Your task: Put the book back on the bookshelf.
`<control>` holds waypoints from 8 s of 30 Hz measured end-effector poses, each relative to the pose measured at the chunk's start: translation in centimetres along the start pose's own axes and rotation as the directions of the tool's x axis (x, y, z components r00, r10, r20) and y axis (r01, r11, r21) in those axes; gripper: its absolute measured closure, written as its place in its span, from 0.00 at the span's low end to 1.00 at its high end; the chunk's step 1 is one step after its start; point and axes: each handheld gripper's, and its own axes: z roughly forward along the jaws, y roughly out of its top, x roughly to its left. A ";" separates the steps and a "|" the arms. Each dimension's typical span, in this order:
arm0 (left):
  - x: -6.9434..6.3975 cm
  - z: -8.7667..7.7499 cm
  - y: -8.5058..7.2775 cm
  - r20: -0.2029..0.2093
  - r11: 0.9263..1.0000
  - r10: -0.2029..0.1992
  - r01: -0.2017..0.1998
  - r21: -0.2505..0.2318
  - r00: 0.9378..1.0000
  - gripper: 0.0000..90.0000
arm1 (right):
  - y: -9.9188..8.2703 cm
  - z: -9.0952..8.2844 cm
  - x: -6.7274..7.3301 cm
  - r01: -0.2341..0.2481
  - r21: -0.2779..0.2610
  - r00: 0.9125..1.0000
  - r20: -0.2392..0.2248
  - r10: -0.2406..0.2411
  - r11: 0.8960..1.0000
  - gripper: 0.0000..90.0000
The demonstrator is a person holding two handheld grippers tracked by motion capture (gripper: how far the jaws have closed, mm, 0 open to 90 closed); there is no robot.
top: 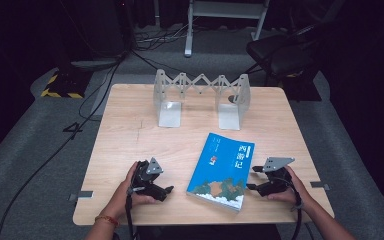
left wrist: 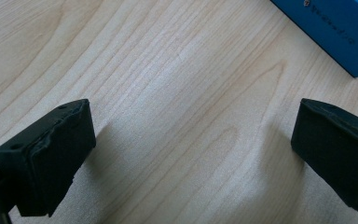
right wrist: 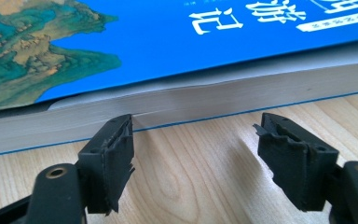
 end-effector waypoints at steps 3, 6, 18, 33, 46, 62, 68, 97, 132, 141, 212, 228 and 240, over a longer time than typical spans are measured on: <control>0.0 0.0 0.0 0.000 1.000 0.000 0.000 0.000 1.000 0.00 | 0.1 -0.2 0.0 -0.003 -0.011 1.000 0.002 0.003 1.000 0.31; 0.0 0.0 0.0 0.000 1.000 0.000 0.000 0.000 1.000 0.00 | 0.1 -0.2 0.2 -0.005 -0.008 1.000 0.002 0.005 1.000 0.34; 0.0 0.0 0.0 0.000 1.000 0.000 0.000 0.000 1.000 0.00 | 0.4 -0.3 0.8 0.019 0.020 1.000 -0.019 -0.018 1.000 0.37; 0.0 0.0 0.0 0.000 1.000 0.000 0.000 0.000 1.000 0.00 | 0.6 0.0 1.1 0.032 0.078 0.999 -0.043 -0.028 0.996 0.37; -0.1 0.0 0.0 -0.006 1.000 -0.002 0.002 0.000 1.000 0.00 | 0.7 0.0 1.2 0.035 0.076 0.998 -0.052 -0.031 0.997 0.35; -1.2 -0.6 0.9 0.039 1.000 -0.015 0.016 -0.015 0.999 0.20 | 1.0 -0.8 1.2 0.019 0.027 0.999 -0.047 -0.018 0.999 0.34; -3.4 -1.7 2.7 0.065 0.993 0.067 -0.060 -0.103 0.996 0.16 | 1.5 -1.3 1.2 -0.006 -0.016 0.999 -0.048 0.005 1.000 0.34; -12.5 3.4 9.3 0.032 0.972 0.176 -0.169 -0.161 0.984 0.41 | 6.7 -2.0 1.9 -0.033 -0.141 0.999 0.018 0.036 0.989 0.34; -6.9 -1.1 6.2 0.070 0.948 0.271 -0.253 -0.194 0.960 0.80 | 7.7 -0.3 2.7 0.139 -0.189 0.975 -0.147 -0.168 0.972 0.35; -6.0 -1.5 5.9 0.070 0.948 0.276 -0.260 -0.181 0.959 0.80 | 6.9 2.2 1.1 0.188 -0.141 0.977 -0.076 -0.200 0.972 0.39; -6.0 -2.4 5.7 -0.124 0.943 0.329 -0.332 -0.006 0.936 0.74 | 8.4 3.0 5.3 0.391 -0.109 0.920 0.062 -0.386 0.914 0.74; -5.5 -3.5 6.2 -0.127 0.963 0.263 -0.268 -0.021 0.957 0.57 | 8.0 3.0 4.5 0.425 -0.171 0.905 0.040 -0.424 0.889 0.78; -8.4 -0.5 7.1 -0.186 0.969 0.243 -0.245 0.011 0.952 0.46 | 9.0 3.1 6.7 0.423 -0.112 0.906 0.060 -0.419 0.899 0.79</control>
